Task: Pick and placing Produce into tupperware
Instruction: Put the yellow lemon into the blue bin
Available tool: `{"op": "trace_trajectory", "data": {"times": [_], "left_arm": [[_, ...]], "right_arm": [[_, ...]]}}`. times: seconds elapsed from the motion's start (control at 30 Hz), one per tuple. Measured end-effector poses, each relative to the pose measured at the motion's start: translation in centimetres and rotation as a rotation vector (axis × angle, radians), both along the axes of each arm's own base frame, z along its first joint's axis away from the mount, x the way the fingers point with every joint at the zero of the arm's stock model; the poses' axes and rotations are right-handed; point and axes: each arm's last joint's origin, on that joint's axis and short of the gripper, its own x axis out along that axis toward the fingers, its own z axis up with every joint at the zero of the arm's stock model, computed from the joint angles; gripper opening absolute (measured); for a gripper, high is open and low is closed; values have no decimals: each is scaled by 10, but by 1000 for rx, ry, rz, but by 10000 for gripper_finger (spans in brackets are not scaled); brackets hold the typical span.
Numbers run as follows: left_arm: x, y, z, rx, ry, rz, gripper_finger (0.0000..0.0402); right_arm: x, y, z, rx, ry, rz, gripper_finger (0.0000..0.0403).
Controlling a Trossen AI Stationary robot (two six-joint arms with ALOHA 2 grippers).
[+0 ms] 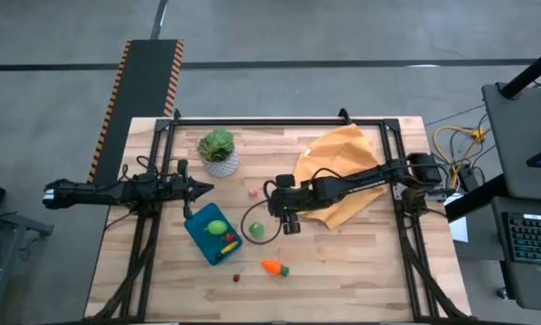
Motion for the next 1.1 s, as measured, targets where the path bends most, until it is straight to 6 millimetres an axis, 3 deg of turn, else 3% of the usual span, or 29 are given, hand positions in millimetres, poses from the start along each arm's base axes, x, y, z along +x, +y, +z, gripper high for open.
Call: {"op": "trace_trajectory", "data": {"times": [0.43,0.87,1.1], "left_arm": [[0,0,0,0,1,0,0],[0,0,0,0,1,0,0],[0,0,0,0,1,0,0]], "right_arm": [[-1,3,0,-95,22,150,196],[-3,10,2,-517,94,292,196],[-4,13,3,-619,121,320,196]]}}
